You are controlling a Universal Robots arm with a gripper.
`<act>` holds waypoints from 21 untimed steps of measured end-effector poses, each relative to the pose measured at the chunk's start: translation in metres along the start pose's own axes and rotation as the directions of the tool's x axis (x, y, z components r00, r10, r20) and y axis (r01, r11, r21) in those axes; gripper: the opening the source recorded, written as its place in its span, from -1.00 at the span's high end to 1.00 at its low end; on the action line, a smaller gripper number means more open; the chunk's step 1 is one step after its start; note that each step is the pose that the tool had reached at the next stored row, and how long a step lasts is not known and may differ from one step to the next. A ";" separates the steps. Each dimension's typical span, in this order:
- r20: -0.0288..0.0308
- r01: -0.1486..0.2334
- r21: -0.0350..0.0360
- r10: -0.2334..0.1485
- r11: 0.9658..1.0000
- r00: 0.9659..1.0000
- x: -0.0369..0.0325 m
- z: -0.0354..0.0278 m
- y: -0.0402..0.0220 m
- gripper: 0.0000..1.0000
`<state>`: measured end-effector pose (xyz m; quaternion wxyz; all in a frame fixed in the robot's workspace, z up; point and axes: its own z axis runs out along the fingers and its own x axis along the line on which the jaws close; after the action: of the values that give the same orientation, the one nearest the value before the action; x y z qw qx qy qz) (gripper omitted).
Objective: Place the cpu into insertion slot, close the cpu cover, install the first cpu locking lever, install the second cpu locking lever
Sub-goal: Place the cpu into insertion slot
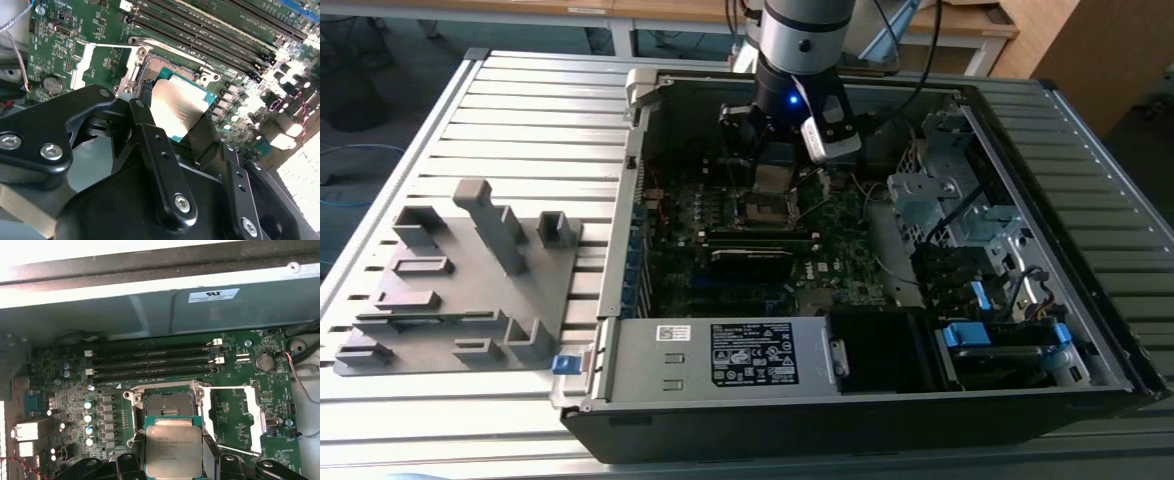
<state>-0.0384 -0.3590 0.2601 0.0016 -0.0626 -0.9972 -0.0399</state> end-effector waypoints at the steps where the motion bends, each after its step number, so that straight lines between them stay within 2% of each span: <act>1: 0.001 -0.014 0.000 0.014 1.000 1.000 0.0000 0.0000 0.0000 -0.08; 10: 0.002 -0.022 0.000 0.022 1.000 1.000 0.0000 0.0000 0.0000 -0.08; 13: 0.003 -0.038 0.000 0.038 0.999 0.999 0.0000 0.0001 0.0000 -0.08; 21: 0.003 -0.039 0.000 0.039 0.999 0.999 0.0000 0.0000 0.0000 -0.08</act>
<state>-0.0384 -0.3590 0.2601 0.0008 -0.0820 -0.9958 -0.0399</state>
